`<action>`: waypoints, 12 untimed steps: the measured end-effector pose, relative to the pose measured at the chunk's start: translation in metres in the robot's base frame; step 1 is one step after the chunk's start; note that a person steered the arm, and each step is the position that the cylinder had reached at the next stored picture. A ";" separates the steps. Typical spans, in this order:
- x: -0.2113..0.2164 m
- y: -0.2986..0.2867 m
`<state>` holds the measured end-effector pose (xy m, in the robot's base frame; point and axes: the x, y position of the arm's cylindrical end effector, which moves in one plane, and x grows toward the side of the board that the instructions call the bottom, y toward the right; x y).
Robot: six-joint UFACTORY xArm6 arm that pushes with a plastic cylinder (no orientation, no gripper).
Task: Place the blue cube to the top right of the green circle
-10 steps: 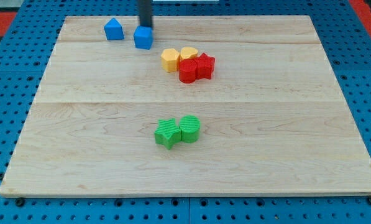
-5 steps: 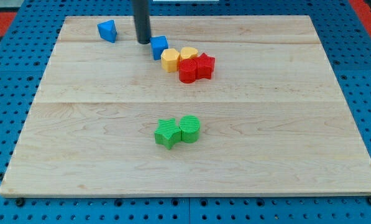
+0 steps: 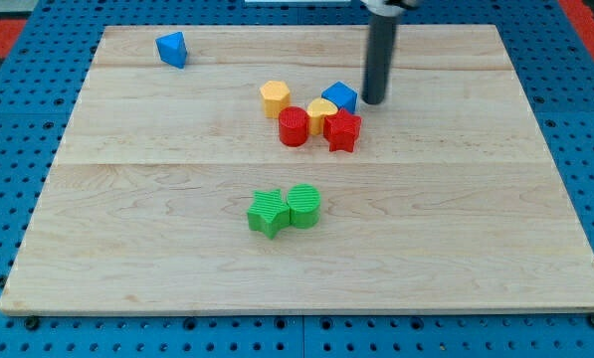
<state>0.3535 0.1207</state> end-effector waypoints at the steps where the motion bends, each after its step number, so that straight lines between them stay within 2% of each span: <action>1: 0.020 0.020; 2: 0.020 -0.028; 3: -0.014 -0.068; 4: -0.066 -0.135; 5: -0.099 -0.166; 6: -0.093 -0.189; 7: -0.068 -0.214; 8: -0.027 -0.222; 9: 0.016 -0.205; 10: 0.014 -0.180; 11: 0.003 -0.187; 12: 0.022 -0.166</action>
<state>0.3751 -0.0452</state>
